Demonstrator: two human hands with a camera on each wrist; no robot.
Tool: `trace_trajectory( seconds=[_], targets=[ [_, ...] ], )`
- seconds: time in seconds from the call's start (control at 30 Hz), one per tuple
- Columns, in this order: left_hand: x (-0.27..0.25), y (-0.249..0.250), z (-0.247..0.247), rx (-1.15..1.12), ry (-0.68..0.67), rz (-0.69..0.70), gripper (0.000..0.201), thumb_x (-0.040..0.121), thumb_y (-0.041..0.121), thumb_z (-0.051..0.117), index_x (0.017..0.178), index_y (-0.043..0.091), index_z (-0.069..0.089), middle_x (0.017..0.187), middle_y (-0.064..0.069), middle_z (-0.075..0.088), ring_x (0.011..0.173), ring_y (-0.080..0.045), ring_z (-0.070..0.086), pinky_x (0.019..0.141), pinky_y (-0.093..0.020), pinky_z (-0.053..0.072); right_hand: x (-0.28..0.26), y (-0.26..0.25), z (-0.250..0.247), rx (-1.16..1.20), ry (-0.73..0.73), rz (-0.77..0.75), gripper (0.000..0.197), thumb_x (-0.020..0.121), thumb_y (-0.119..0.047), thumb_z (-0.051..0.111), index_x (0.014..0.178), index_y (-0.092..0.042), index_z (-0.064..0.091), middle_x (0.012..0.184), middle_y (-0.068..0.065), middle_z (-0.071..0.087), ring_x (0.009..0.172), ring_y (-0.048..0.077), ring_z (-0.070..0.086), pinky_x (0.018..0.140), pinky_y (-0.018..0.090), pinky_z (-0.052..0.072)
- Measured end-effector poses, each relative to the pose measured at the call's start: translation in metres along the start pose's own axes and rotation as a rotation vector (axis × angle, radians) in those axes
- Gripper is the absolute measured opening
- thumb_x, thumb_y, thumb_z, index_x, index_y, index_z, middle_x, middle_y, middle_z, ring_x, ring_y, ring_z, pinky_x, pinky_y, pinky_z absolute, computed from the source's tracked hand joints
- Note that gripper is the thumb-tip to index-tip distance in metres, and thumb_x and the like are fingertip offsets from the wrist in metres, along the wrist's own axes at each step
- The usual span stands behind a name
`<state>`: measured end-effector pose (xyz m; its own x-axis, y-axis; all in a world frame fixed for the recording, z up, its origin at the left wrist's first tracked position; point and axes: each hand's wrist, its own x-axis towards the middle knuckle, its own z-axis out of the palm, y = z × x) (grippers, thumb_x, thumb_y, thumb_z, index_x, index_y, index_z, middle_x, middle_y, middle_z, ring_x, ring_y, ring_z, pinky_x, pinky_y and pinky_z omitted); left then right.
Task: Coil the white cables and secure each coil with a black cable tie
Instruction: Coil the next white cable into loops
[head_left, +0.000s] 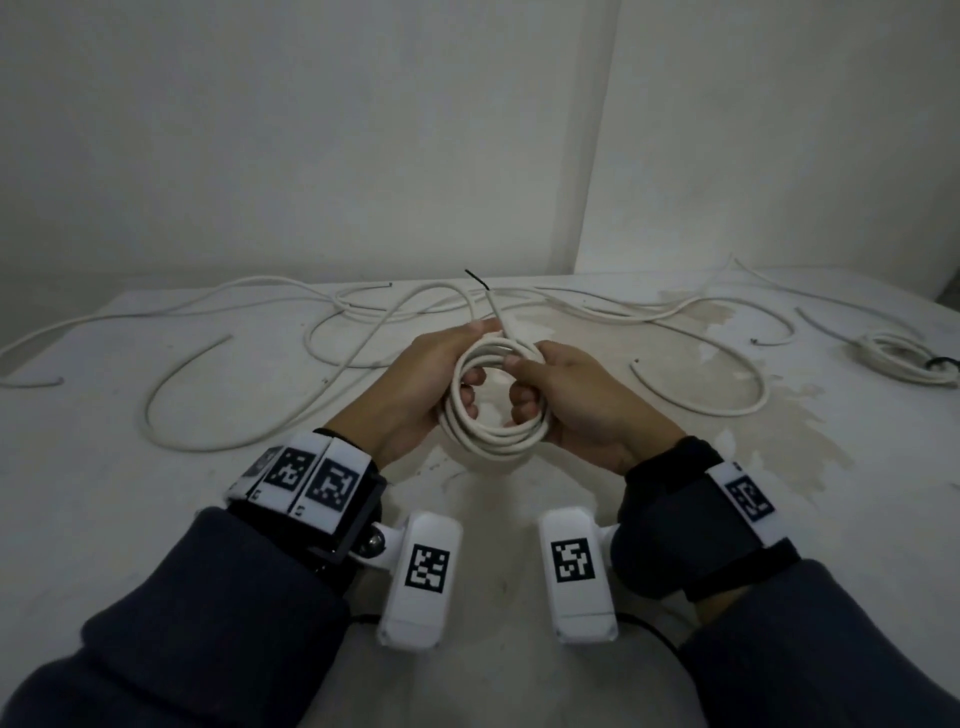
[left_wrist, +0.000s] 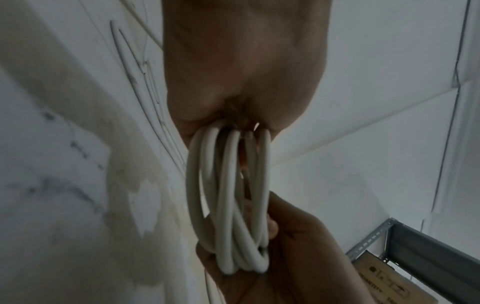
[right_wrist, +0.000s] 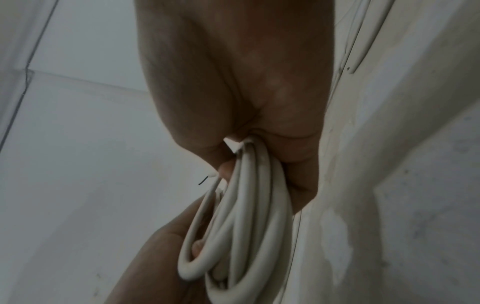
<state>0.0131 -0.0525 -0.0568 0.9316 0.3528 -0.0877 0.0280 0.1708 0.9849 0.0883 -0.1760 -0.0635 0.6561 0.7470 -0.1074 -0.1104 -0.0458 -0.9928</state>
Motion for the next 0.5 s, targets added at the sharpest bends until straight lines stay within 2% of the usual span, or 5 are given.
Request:
trace_trajectory(
  seconds=[0.13,0.2,0.3,0.43,0.5],
  targets=[
    [-0.002,-0.002,0.005,-0.273,-0.053,-0.081,0.027,0.101,0.019,0.043,0.118,0.01,0.063,0.055,-0.001,0.047,0.039,-0.007,0.045,0.044,-0.02,0.049,0.001,0.001,-0.008,-0.046,-0.005,0.03,0.008,0.101,-0.016,0.045,0.106,-0.01,0.046,0.049,-0.004,0.047,0.042,0.008,0.043,0.047,0.023,0.043],
    [-0.002,-0.001,0.006,-0.289,-0.068,-0.104,0.024,0.101,0.02,0.043,0.115,0.011,0.06,0.056,-0.001,0.044,0.035,-0.004,0.036,0.034,-0.014,0.037,0.001,0.001,-0.008,-0.026,-0.016,0.034,0.007,0.1,-0.014,0.046,0.105,-0.01,0.047,0.049,-0.003,0.048,0.043,0.009,0.045,0.052,0.026,0.044],
    [0.0,0.002,0.002,-0.049,-0.003,-0.069,0.026,0.1,0.021,0.043,0.116,0.011,0.061,0.053,0.003,0.04,0.035,-0.003,0.026,0.03,-0.013,0.023,-0.001,0.001,-0.005,-0.002,-0.068,0.039,0.01,0.098,-0.01,0.05,0.108,-0.01,0.047,0.054,0.001,0.054,0.048,0.013,0.053,0.058,0.031,0.047],
    [-0.003,0.009,-0.004,0.286,-0.021,-0.002,0.026,0.1,0.019,0.047,0.114,0.008,0.066,0.057,0.002,0.04,0.036,-0.003,0.025,0.033,-0.012,0.021,-0.008,-0.001,-0.006,-0.016,-0.097,0.024,0.059,0.088,-0.001,0.063,0.132,-0.023,0.031,0.08,0.011,0.07,0.071,0.026,0.07,0.066,0.036,0.058],
    [-0.007,0.012,-0.008,0.462,-0.086,-0.031,0.025,0.099,0.02,0.049,0.112,0.011,0.068,0.061,0.0,0.041,0.037,-0.004,0.026,0.035,-0.013,0.021,-0.01,-0.001,-0.01,-0.13,-0.072,-0.07,0.088,0.08,0.006,0.069,0.14,-0.035,0.019,0.091,0.01,0.071,0.075,0.022,0.07,0.066,0.034,0.058]
  ],
)
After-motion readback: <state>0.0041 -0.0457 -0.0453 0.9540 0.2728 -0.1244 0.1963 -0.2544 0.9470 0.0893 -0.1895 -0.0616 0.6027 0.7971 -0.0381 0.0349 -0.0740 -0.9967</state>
